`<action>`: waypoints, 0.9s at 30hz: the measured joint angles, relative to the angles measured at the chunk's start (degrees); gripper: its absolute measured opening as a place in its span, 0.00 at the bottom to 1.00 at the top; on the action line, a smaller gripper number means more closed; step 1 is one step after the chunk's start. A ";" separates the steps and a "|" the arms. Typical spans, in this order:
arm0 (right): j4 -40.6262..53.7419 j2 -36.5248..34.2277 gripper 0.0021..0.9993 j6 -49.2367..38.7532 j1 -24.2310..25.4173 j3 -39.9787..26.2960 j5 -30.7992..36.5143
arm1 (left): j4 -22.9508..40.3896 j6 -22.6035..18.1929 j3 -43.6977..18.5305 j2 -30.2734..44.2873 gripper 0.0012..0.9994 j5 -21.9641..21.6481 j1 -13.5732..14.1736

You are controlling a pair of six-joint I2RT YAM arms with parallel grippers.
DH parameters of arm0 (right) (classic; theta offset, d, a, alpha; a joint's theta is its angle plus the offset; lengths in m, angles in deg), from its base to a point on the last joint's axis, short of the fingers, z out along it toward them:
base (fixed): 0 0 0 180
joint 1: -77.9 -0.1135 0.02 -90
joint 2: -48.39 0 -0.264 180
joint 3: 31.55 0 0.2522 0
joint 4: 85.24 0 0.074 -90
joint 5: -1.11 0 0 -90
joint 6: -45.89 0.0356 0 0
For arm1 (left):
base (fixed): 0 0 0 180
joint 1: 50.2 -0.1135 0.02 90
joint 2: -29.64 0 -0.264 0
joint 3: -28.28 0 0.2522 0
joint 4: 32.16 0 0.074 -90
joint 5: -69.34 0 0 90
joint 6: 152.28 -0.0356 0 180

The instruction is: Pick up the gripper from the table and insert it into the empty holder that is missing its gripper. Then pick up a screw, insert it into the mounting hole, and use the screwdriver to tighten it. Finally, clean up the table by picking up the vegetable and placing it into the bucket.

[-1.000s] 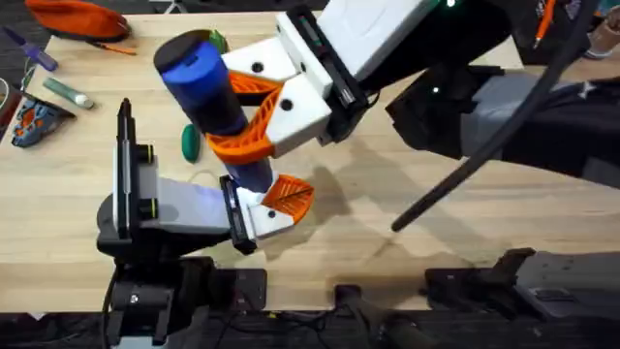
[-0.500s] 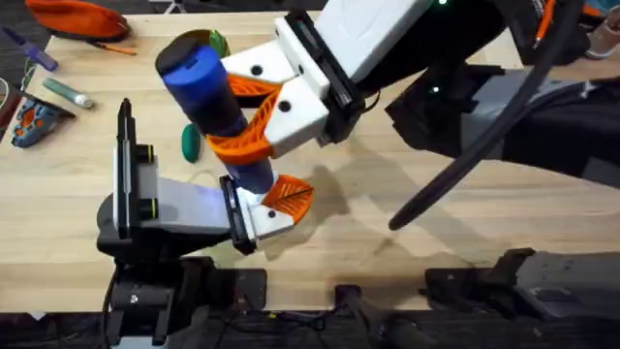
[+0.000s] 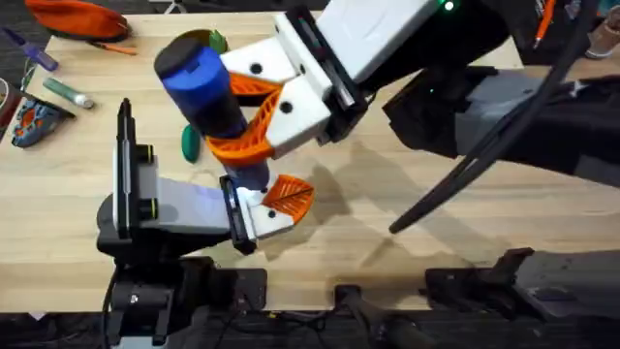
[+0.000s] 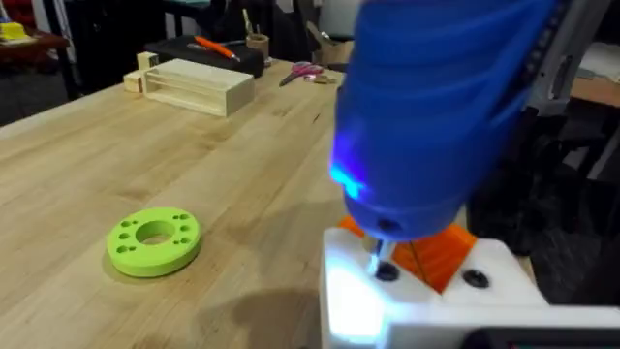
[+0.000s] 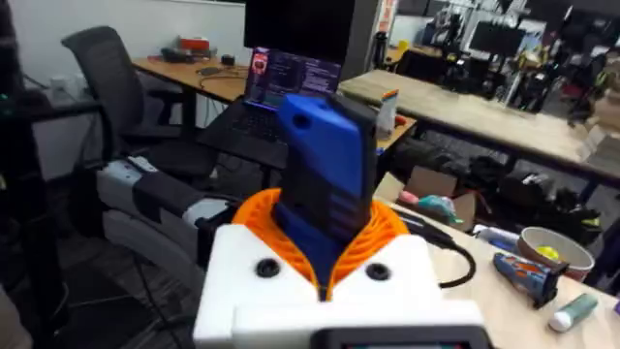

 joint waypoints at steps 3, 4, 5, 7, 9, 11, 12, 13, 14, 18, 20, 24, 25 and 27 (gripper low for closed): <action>-0.38 -0.35 0.02 2.17 0.04 -1.97 -0.11 | 0.00 0.00 0.00 -0.01 0.01 0.00 0.00; -0.22 -0.34 0.02 2.83 0.09 -2.90 -0.13 | 0.00 0.00 0.00 -0.03 0.01 0.00 0.00; 0.18 -0.36 0.02 3.34 0.09 -4.18 -0.30 | 0.00 0.00 0.00 -0.03 0.01 0.01 0.00; 1.21 -0.34 0.02 4.07 0.09 -6.31 -0.67 | 0.00 0.00 0.00 -0.03 0.01 0.00 0.00; 3.36 -0.34 0.02 4.48 0.19 -8.25 -0.95 | 0.00 0.00 0.00 -0.03 0.01 0.00 0.00; 6.30 -0.34 0.02 4.74 0.44 -9.51 -1.21 | 0.00 0.00 0.00 -0.03 0.01 0.00 0.00; 7.77 -0.34 0.02 4.75 0.69 -9.98 -1.45 | 0.00 0.00 0.00 -0.03 0.01 0.00 0.00; 9.86 -0.34 0.02 4.73 1.12 -10.49 -1.72 | 0.00 0.00 0.00 -0.03 0.01 0.00 0.00; 12.10 -0.34 0.02 4.72 1.69 -10.96 -1.95 | 0.00 0.00 0.00 -0.03 0.01 0.00 0.00; 24.48 -0.34 0.02 3.22 4.86 -13.33 -2.03 | 0.00 0.00 0.00 -0.03 0.01 0.00 0.00; 32.38 -0.34 0.02 1.45 6.62 -14.73 -1.42 | 0.00 0.00 0.00 -0.03 0.01 0.00 0.00; 52.42 -0.34 0.02 -5.27 10.96 -17.61 4.55 | 0.00 0.00 0.00 -0.03 0.01 0.00 0.00; 56.96 -0.34 0.02 -7.37 12.07 -18.39 6.68 | 0.00 0.00 0.00 -0.03 0.01 0.01 0.00; 65.79 -0.34 0.02 -11.78 14.18 -20.15 11.04 | 0.00 0.00 0.00 -0.03 0.01 0.02 0.00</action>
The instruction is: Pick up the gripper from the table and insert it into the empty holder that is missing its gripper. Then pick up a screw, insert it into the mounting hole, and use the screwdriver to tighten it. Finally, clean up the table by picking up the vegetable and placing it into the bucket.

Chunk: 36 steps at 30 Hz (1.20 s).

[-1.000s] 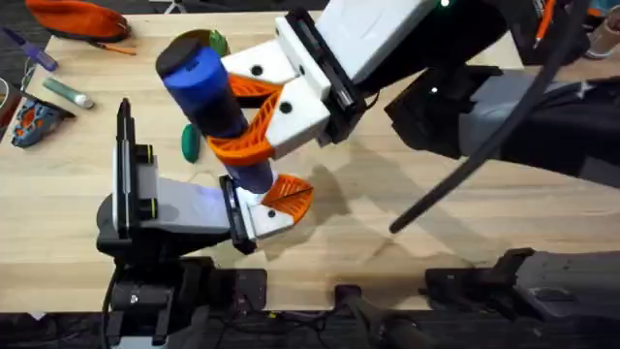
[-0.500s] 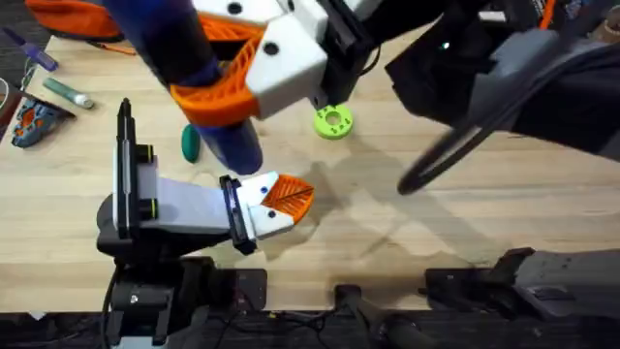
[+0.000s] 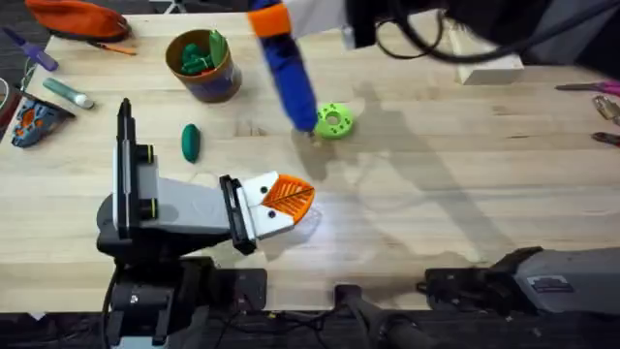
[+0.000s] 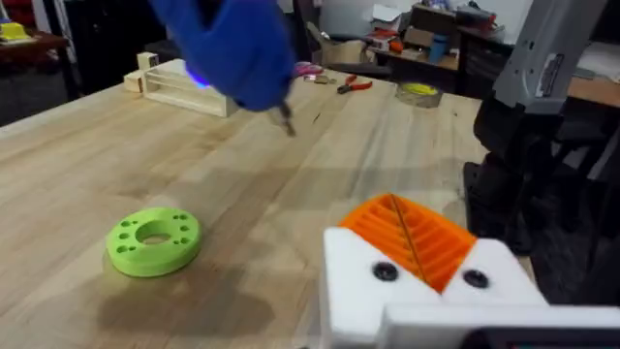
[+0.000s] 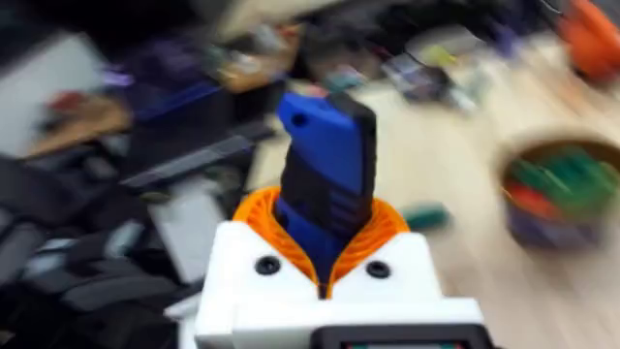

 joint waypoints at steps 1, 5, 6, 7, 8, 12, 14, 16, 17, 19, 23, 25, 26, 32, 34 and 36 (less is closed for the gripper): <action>4.90 -0.01 0.02 -2.54 1.15 -1.30 2.47 | 0.00 0.00 0.00 0.00 0.01 -0.01 0.00; 20.88 -0.02 0.02 -12.26 5.18 -6.67 11.92 | 0.00 0.00 0.00 0.00 0.01 -0.02 0.00; 24.22 -0.02 0.02 -14.73 6.12 -8.01 14.44 | 0.00 -0.02 0.00 0.00 0.01 -0.02 0.00; 27.65 -0.02 0.02 -17.21 6.93 -9.47 17.08 | 0.01 0.00 0.00 0.00 0.01 -0.02 0.00; 30.93 -0.02 0.02 -19.63 7.63 -10.80 19.72 | 0.00 0.00 0.00 0.01 0.01 -0.02 0.00; 41.85 -0.02 0.02 -29.09 9.07 -14.57 31.22 | 0.00 0.00 0.00 0.00 0.01 -0.02 0.00; 45.02 -0.02 0.02 -33.02 9.16 -15.24 37.10 | 0.00 0.00 0.00 0.00 0.01 -0.02 0.00; 48.01 -0.02 0.02 -37.34 9.17 -15.42 42.05 | 0.00 0.00 0.00 0.00 0.01 -0.02 0.00; 50.03 -0.02 0.02 -40.20 9.17 -15.42 44.67 | 0.00 0.00 0.00 0.00 0.01 -0.02 0.00; 53.43 -0.07 0.02 -45.83 9.23 -15.42 48.53 | 0.00 0.00 0.00 0.00 0.01 -0.02 0.00; 58.92 -0.99 0.02 -57.08 9.39 -15.53 54.94 | 0.00 0.00 0.00 0.00 0.01 -0.03 0.00; 60.10 -2.62 0.02 -62.03 9.54 -15.53 58.07 | 0.00 0.00 0.00 0.02 0.01 -0.04 0.00; 60.29 -3.90 0.02 -64.45 9.76 -15.55 59.49 | 0.00 0.00 0.00 0.00 0.01 -0.04 0.00; 60.16 -12.60 0.02 -71.05 11.15 -15.55 63.28 | 0.00 0.00 0.00 0.00 0.01 -0.04 0.00; 60.06 -15.69 0.02 -72.00 11.20 -15.53 63.80 | 0.00 0.00 0.00 0.02 0.01 -0.04 0.00; 60.00 -18.56 0.02 -72.53 11.20 -15.52 63.97 | 0.00 0.00 0.00 0.00 0.01 -0.04 0.00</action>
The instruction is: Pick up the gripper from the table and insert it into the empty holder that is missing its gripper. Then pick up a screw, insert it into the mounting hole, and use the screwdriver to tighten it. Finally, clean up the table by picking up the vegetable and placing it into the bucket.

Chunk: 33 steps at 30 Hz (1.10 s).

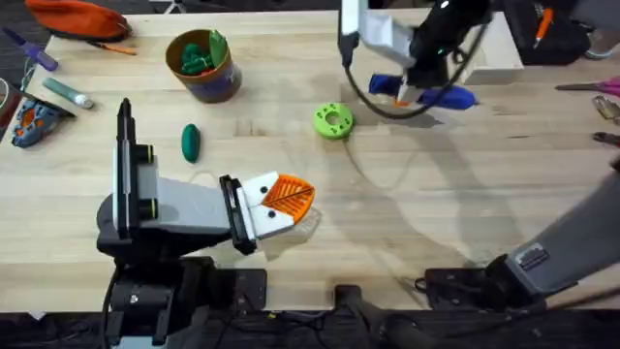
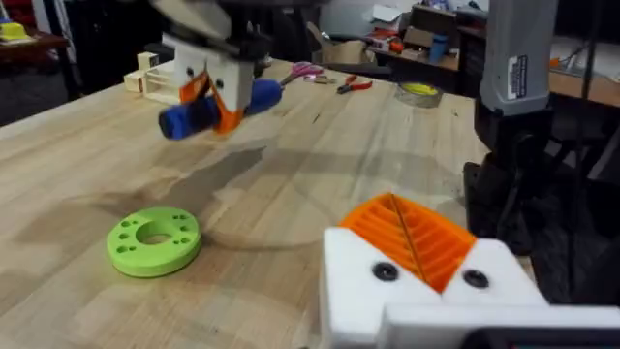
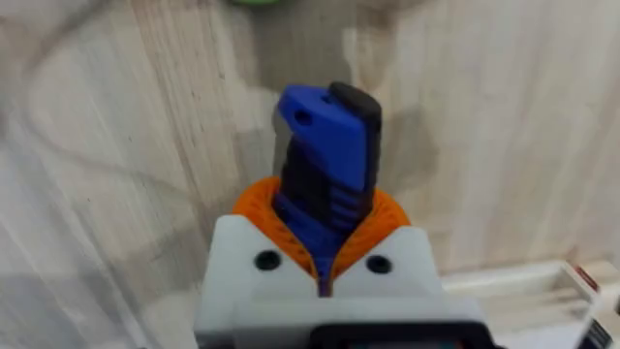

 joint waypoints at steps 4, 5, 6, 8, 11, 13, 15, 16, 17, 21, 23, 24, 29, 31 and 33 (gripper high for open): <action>-0.14 -5.55 0.02 -0.58 0.00 0.01 0.24 | 0.00 0.00 0.00 0.00 0.01 0.00 0.00; -0.16 -6.71 0.02 -0.67 0.00 0.01 0.27 | 0.00 0.00 0.00 0.00 0.01 0.00 0.00; -0.24 -7.96 0.02 -0.81 0.00 0.01 0.35 | 0.00 0.00 0.00 0.00 0.01 0.00 0.00; -0.34 -9.96 0.02 -0.86 0.00 0.01 0.47 | 0.00 0.00 0.00 0.00 0.01 0.00 0.00; -0.47 -11.91 0.02 -0.84 0.00 -0.04 1.25 | 0.00 0.00 0.00 0.00 0.01 0.02 0.00; -0.32 -11.85 0.02 -0.85 -0.07 -0.08 1.53 | 0.00 0.00 0.00 0.00 0.01 0.01 0.00; -0.34 -11.86 0.02 -0.91 -0.13 -0.08 1.76 | 0.00 0.00 0.00 0.00 0.01 0.00 0.00; -0.33 -11.86 0.05 -0.73 -0.13 -0.08 1.86 | 0.00 0.00 0.00 0.00 0.01 0.00 0.00; -0.03 -11.86 0.19 -0.76 -0.13 -0.08 2.23 | 0.00 0.00 0.00 0.00 0.01 0.00 0.00; 0.62 -11.84 0.76 -0.84 -0.11 -0.10 3.19 | 0.00 0.00 0.00 0.02 0.01 0.00 0.00; 0.77 -11.84 0.96 -0.91 -0.13 -0.10 3.48 | 0.00 0.00 0.00 0.00 0.01 0.00 0.00; 0.86 -11.82 0.98 -0.82 -0.13 -0.10 3.49 | 0.00 0.00 0.00 0.02 0.01 0.00 0.00; 0.53 -11.64 0.99 0.93 -0.37 -0.10 3.68 | 0.00 0.00 0.00 0.00 0.01 0.00 0.00; 0.17 -11.30 0.99 1.57 -0.89 -0.10 3.90 | 0.00 0.00 0.00 0.00 0.01 0.00 0.00; -0.09 -10.49 0.99 2.35 -1.40 -0.08 3.98 | 0.00 0.00 0.00 0.00 0.01 0.00 0.00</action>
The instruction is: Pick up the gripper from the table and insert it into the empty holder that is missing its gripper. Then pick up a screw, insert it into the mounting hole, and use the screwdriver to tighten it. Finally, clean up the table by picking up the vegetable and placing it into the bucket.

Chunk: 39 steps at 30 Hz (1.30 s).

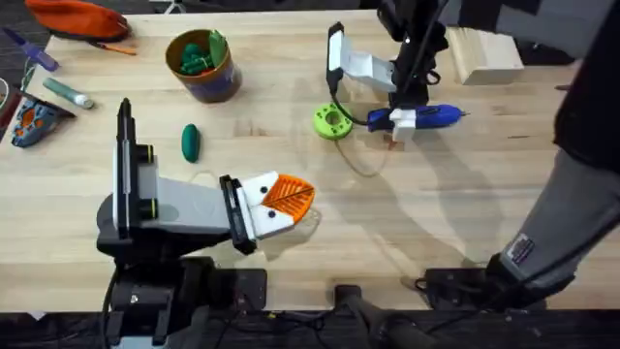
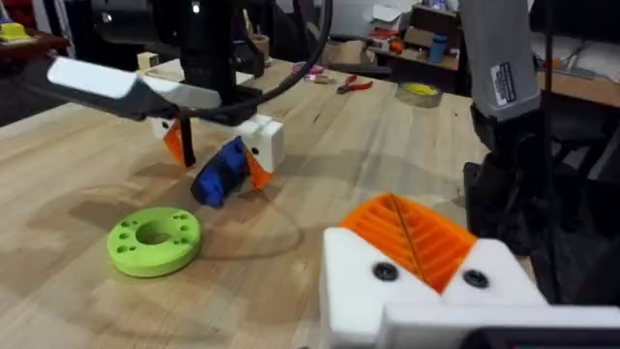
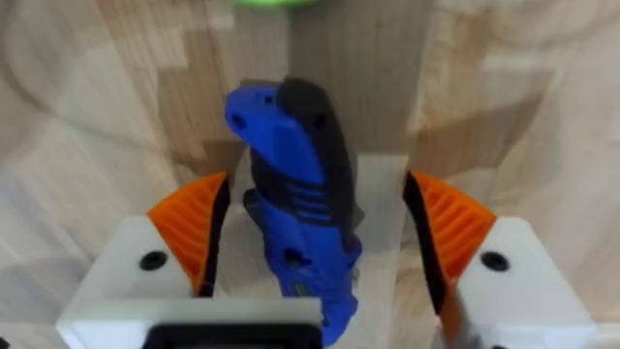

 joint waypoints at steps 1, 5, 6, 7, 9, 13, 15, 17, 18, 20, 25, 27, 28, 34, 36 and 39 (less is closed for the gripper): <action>-0.01 0.88 0.99 0.47 -0.37 0.02 0.07 | 0.00 0.00 0.00 0.00 0.01 0.00 0.00; -0.15 6.40 0.99 2.28 -2.13 0.04 0.10 | 0.00 0.00 0.00 0.00 0.01 0.00 0.00; -0.38 8.45 0.99 2.50 -2.65 0.04 0.08 | 0.00 0.00 0.00 0.00 0.01 0.00 0.00; -0.70 10.21 0.99 2.71 -3.03 0.04 0.04 | 0.00 0.00 0.00 0.00 0.01 0.00 0.00; -1.86 14.50 0.99 3.66 -3.91 0.04 -0.46 | 0.00 0.00 0.00 0.00 0.01 0.00 0.00; -2.83 22.82 0.99 5.98 -4.60 0.04 -3.07 | 0.00 0.00 0.00 0.00 0.01 0.00 0.00; -2.92 27.01 0.99 7.96 -4.59 0.04 -4.19 | 0.00 0.00 0.00 0.00 0.01 0.00 0.00; -2.86 31.17 0.99 11.44 -4.59 0.04 -5.02 | 0.00 0.00 0.00 0.00 0.01 0.00 0.00; -2.67 32.99 0.99 13.62 -4.59 0.02 -5.29 | 0.00 0.00 0.00 0.00 0.01 0.00 0.00; -1.71 36.40 0.99 18.33 -4.59 0.03 -5.79 | 0.00 0.00 0.00 0.00 0.01 0.00 0.00; 3.01 43.72 0.99 30.75 -4.59 0.02 -6.25 | 0.00 0.00 0.00 0.02 0.01 0.00 0.00; 3.98 46.15 0.99 36.04 -4.59 0.02 -6.18 | 0.00 0.00 0.00 0.00 0.01 0.00 0.00; 4.23 47.38 0.99 38.85 -4.59 0.04 -5.96 | -0.02 0.00 0.00 0.00 0.01 0.00 0.00; 5.55 54.50 0.99 50.25 -4.56 0.54 -4.97 | 0.00 0.00 0.00 0.00 0.01 0.00 0.00; 4.41 57.39 0.99 52.47 -4.58 2.52 -4.59 | 0.00 0.00 0.00 0.02 0.01 0.00 0.00; 0.69 62.72 0.99 55.44 -4.58 8.79 -3.75 | -0.01 0.00 0.00 0.00 0.01 0.00 0.00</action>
